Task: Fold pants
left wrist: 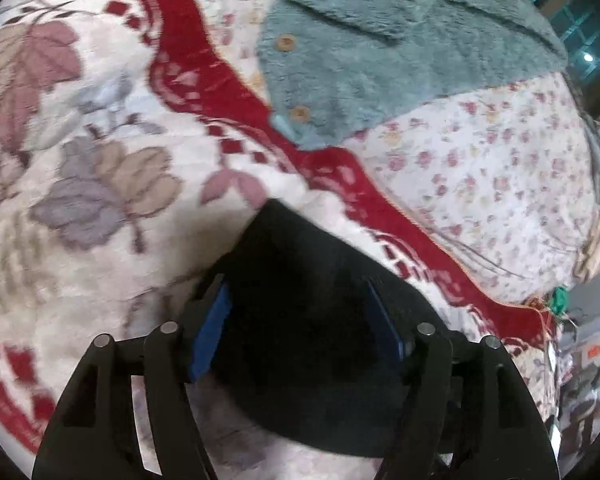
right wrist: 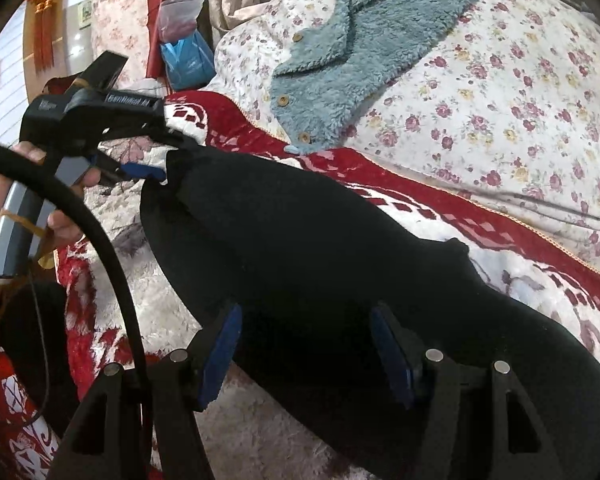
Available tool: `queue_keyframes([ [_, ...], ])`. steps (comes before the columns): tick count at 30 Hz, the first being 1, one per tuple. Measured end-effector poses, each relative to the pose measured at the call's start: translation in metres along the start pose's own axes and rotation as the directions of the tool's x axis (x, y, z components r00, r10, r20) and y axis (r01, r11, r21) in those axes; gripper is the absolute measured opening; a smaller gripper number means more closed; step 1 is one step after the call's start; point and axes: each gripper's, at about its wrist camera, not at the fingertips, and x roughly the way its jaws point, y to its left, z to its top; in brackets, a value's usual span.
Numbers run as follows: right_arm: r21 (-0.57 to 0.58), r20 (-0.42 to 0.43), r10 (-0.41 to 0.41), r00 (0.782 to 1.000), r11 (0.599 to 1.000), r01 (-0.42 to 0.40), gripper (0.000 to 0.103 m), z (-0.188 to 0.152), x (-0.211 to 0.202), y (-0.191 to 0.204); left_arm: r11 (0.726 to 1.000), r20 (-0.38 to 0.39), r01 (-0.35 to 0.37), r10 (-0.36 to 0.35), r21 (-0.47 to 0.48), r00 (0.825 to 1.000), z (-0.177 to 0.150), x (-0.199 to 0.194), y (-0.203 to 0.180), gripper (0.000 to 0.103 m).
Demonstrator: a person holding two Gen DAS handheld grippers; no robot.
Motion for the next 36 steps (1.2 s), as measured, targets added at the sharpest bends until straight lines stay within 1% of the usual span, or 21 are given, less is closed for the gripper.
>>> queue_keyframes([
  [1, 0.003, 0.003, 0.005, 1.000, 1.000, -0.005, 0.052, 0.000, 0.001, -0.001, 1.000, -0.003, -0.019, 0.019, 0.018, 1.000, 0.000, 0.003, -0.003, 0.038],
  [2, 0.013, -0.002, 0.003, 1.000, 1.000, -0.003, 0.034, 0.002, 0.002, -0.003, 0.997, -0.021, -0.059, 0.059, 0.041, 0.998, -0.001, 0.007, -0.006, 0.017],
  [5, 0.035, 0.009, 0.030, 1.000, 0.999, -0.031, 0.013, 0.008, -0.001, -0.008, 0.999, -0.020, -0.021, 0.022, 0.042, 1.000, 0.000, -0.001, -0.007, 0.013],
  [8, 0.041, 0.037, 0.058, 0.998, 0.997, -0.059, 0.009, 0.017, -0.014, -0.008, 0.996, 0.035, 0.005, -0.008, 0.084, 0.999, 0.001, -0.026, -0.013, 0.013],
  [12, -0.007, 0.077, 0.101, 0.992, 0.995, -0.101, 0.009, 0.025, -0.039, 0.008, 0.993, 0.062, 0.014, -0.021, 0.119, 0.998, 0.001, -0.047, -0.012, 0.013],
  [14, -0.022, 0.077, 0.129, 0.989, 0.992, -0.128, 0.009, 0.023, -0.042, 0.018, 0.993, 0.059, -0.028, 0.022, 0.118, 0.998, -0.005, -0.042, -0.002, 0.013],
  [16, -0.019, 0.060, 0.150, 0.987, 0.989, -0.149, 0.009, 0.017, -0.035, 0.025, 0.995, 0.015, -0.064, 0.063, 0.076, 0.998, -0.013, -0.028, 0.014, 0.013],
  [17, -0.026, 0.039, 0.143, 0.989, 0.990, -0.142, 0.009, 0.010, -0.025, 0.029, 0.993, 0.004, -0.093, 0.093, 0.070, 0.996, -0.019, -0.019, 0.021, 0.013],
  [20, 0.036, -0.046, 0.163, 0.986, 0.986, -0.161, 0.009, -0.003, 0.002, 0.024, 0.991, -0.004, -0.121, 0.121, 0.053, 0.993, -0.028, -0.008, 0.028, 0.013],
  [21, 0.053, -0.057, 0.162, 0.985, 0.986, -0.159, 0.009, -0.005, 0.004, 0.022, 0.990, 0.003, -0.123, 0.123, 0.062, 0.992, -0.028, -0.011, 0.026, 0.013],
  [22, 0.076, -0.055, 0.166, 0.985, 0.984, -0.162, 0.009, -0.007, 0.001, 0.018, 0.989, 0.012, -0.129, 0.129, 0.077, 0.992, -0.028, -0.015, 0.022, 0.013],
  [24, 0.110, -0.013, 0.167, 0.986, 0.980, -0.164, 0.011, -0.007, -0.015, 0.007, 0.983, 0.029, -0.153, 0.151, 0.104, 0.988, -0.027, -0.023, 0.016, 0.016],
  [25, 0.120, 0.014, 0.146, 0.989, 0.982, -0.147, 0.015, -0.008, -0.026, 0.000, 0.979, 0.039, -0.171, 0.168, 0.108, 0.985, -0.027, -0.029, 0.014, 0.016],
  [27, 0.146, 0.049, 0.096, 0.994, 0.984, -0.102, 0.029, -0.010, -0.042, -0.015, 0.970, 0.068, -0.215, 0.208, 0.114, 0.976, -0.028, -0.039, 0.014, 0.016],
  [28, 0.165, 0.059, 0.079, 0.995, 0.982, -0.088, 0.042, -0.011, -0.047, -0.023, 0.966, 0.083, -0.230, 0.222, 0.115, 0.972, -0.028, -0.044, 0.014, 0.022],
  [29, 0.195, 0.067, 0.061, 0.996, 0.978, -0.073, 0.048, -0.011, -0.053, -0.037, 0.965, 0.100, -0.235, 0.224, 0.115, 0.969, -0.030, -0.051, 0.013, 0.026],
  [30, 0.206, 0.066, 0.046, 0.997, 0.977, -0.059, 0.048, -0.011, -0.055, -0.045, 0.967, 0.107, -0.228, 0.216, 0.114, 0.970, -0.031, -0.056, 0.013, 0.033],
  [32, 0.218, 0.065, 0.014, 0.998, 0.975, -0.028, 0.048, -0.008, -0.059, -0.063, 0.975, 0.104, -0.191, 0.179, 0.112, 0.978, -0.037, -0.065, 0.006, 0.034],
  [34, 0.227, 0.067, 0.019, 0.998, 0.973, -0.034, 0.049, -0.001, -0.058, -0.077, 0.981, 0.089, -0.150, 0.139, 0.126, 0.986, -0.044, -0.069, -0.004, 0.035],
  [35, 0.249, 0.062, 0.035, 0.997, 0.967, -0.049, 0.052, 0.005, -0.053, -0.089, 0.982, 0.074, -0.125, 0.116, 0.141, 0.991, -0.050, -0.069, -0.011, 0.037],
  [36, 0.266, 0.054, 0.047, 0.997, 0.962, -0.060, 0.052, 0.009, -0.049, -0.097, 0.983, 0.056, -0.098, 0.090, 0.155, 0.994, -0.056, -0.068, -0.020, 0.039],
])
